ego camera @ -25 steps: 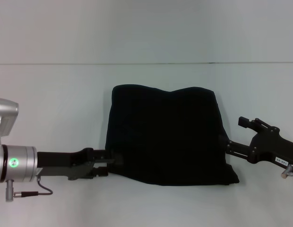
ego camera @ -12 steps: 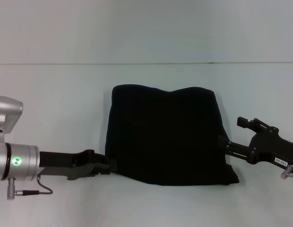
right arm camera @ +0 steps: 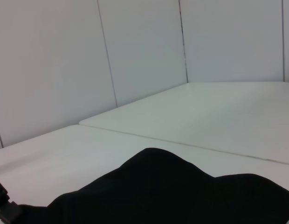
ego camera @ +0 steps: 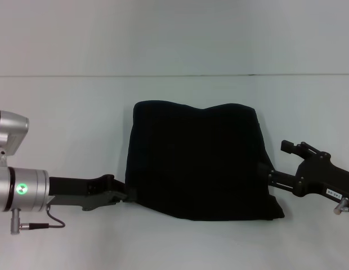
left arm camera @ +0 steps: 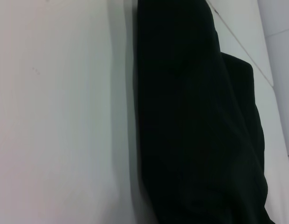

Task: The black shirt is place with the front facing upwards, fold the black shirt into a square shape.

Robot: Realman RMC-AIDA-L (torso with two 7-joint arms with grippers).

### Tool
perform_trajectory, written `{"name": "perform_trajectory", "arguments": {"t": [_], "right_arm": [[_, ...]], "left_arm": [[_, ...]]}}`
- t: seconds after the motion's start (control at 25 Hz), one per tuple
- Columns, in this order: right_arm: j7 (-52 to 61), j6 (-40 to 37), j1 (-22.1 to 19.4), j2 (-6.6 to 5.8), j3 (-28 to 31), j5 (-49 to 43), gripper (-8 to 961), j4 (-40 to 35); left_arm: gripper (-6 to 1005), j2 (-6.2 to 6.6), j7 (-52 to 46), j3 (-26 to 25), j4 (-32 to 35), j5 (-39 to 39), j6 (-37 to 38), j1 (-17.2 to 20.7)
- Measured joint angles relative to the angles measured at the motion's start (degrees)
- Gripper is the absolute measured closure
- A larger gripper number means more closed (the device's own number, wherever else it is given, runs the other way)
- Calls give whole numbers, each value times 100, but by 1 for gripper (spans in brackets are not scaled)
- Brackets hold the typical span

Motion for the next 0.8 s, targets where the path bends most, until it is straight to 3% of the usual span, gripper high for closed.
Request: {"name": "perform_trajectory", "arguments": {"t": [0.12, 0.44, 0.8], "right_arm": [[0, -21, 0, 0, 0, 14, 11, 0], [0, -109, 32, 0, 26, 28, 11, 0], [1, -141, 330, 23, 29, 43, 11, 17]], "left_arm": [[947, -26, 94, -22, -9, -10, 41, 4], [947, -68, 1076, -438, -38, -514, 913, 312], [946, -83, 1336, -534, -201, -521, 736, 634]]}}
